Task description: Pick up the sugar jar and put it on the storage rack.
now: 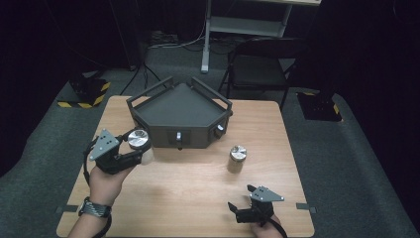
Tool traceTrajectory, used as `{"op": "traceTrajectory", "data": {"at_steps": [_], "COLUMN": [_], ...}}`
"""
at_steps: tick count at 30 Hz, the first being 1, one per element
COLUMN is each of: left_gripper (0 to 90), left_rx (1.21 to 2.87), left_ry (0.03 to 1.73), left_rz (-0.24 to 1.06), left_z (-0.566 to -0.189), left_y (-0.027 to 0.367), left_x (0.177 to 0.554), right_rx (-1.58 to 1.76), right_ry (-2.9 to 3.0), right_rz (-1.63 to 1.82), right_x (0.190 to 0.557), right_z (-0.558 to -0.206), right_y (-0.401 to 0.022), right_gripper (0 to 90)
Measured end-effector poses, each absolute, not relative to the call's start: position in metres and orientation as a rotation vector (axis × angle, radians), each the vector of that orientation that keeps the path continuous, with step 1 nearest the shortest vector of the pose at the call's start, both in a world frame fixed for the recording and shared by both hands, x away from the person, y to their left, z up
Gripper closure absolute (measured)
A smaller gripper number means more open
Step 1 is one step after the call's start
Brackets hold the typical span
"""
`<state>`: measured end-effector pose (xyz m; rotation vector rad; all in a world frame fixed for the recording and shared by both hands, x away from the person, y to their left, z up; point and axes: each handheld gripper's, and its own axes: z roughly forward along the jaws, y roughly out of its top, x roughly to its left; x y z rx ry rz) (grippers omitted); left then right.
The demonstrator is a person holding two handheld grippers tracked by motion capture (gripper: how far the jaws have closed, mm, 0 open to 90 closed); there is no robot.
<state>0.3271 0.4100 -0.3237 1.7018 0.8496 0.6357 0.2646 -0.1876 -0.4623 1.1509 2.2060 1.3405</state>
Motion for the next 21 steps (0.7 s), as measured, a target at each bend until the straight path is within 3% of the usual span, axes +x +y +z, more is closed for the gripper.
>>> {"op": "traceTrajectory", "data": {"at_steps": [21], "left_gripper": [34.8], "left_rx": [1.698], "left_ry": [0.867], "left_rz": [0.626], "left_z": [-0.308], "left_y": [0.39], "left_x": [0.377], "right_rx": [1.158], "right_ry": [2.214], "right_rz": [1.345], "right_x": [0.267], "right_z": [-0.462], "right_y": [-0.189], "right_gripper": [1.2]}}
